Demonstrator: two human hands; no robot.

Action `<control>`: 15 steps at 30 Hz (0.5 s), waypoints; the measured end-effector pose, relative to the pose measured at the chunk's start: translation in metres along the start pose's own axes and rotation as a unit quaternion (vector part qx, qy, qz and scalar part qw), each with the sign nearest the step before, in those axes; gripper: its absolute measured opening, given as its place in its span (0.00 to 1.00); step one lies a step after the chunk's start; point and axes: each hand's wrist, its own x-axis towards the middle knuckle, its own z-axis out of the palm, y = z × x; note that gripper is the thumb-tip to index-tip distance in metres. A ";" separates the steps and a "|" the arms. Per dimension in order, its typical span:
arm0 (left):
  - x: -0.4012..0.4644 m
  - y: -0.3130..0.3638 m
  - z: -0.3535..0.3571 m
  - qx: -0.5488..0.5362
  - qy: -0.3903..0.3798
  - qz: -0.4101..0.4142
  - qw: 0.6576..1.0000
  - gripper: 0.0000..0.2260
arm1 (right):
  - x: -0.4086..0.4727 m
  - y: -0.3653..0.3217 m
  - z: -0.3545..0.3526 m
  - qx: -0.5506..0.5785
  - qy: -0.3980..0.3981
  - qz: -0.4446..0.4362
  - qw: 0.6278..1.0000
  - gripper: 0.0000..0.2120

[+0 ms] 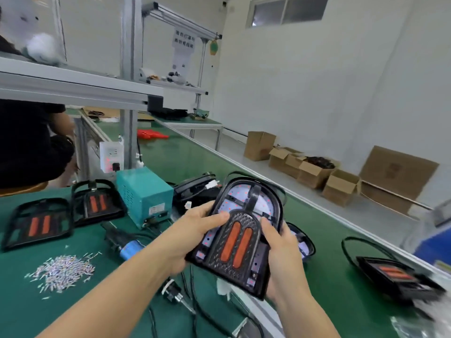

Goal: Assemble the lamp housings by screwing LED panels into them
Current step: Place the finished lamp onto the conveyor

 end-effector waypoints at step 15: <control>0.106 -0.031 0.070 0.108 -0.033 -0.025 0.993 0.24 | 0.084 -0.020 -0.088 0.043 0.186 -0.014 0.982 0.06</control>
